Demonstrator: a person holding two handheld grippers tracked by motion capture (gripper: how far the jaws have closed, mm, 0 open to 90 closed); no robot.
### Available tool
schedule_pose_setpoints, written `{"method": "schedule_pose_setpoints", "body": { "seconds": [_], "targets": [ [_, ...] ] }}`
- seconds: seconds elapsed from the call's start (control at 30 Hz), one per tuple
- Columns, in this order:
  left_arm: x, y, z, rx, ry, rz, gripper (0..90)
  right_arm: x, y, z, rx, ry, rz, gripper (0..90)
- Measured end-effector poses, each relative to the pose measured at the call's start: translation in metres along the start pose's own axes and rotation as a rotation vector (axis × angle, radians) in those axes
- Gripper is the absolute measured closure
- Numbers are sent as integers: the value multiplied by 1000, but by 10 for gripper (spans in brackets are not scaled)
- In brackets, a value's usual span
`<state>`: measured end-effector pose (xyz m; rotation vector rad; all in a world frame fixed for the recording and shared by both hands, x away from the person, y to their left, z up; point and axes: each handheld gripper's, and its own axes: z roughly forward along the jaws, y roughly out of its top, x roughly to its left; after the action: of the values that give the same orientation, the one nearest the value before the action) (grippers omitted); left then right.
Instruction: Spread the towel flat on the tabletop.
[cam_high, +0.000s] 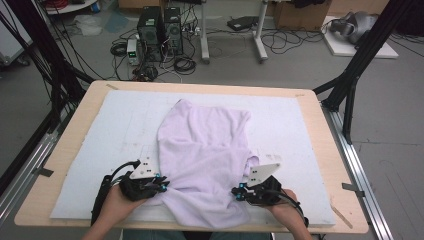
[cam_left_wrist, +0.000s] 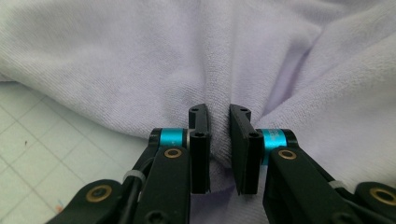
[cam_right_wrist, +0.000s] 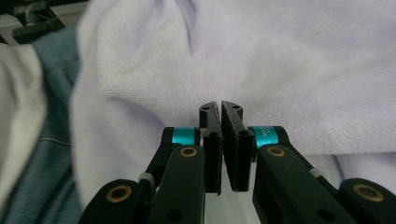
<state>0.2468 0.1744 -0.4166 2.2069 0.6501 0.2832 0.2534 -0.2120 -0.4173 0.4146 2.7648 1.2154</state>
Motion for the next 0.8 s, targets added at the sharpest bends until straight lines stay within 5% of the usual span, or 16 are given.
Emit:
{"method": "schedule_pose_setpoints", "body": {
  "seconds": [0.13, 0.23, 0.4, 0.53, 0.67, 0.73, 0.8],
  "targets": [
    [-19, 8, -26, -55, -47, 37, 742, 13, 7, -27, -63, 36, -35, 846],
    [-19, 16, -29, -64, -29, 36, 570, 14, 14, -36, -86, 2, -36, 756],
    [-1, 16, -6, -57, 0, 23, 553, -8, 8, -16, -30, -66, 29, 616],
    [13, 15, 16, 16, 27, 22, 559, -21, -4, 6, 17, -64, 71, 600],
    [17, 12, 34, 117, 20, 62, 718, -24, -11, 20, 28, -21, 88, 742],
    [13, 10, 36, 112, 17, 92, 821, -21, -10, 21, 28, -10, 61, 833],
    [10, 8, 34, 90, -12, 69, 891, -16, -9, 19, 39, -18, 29, 879]
  ]
}}
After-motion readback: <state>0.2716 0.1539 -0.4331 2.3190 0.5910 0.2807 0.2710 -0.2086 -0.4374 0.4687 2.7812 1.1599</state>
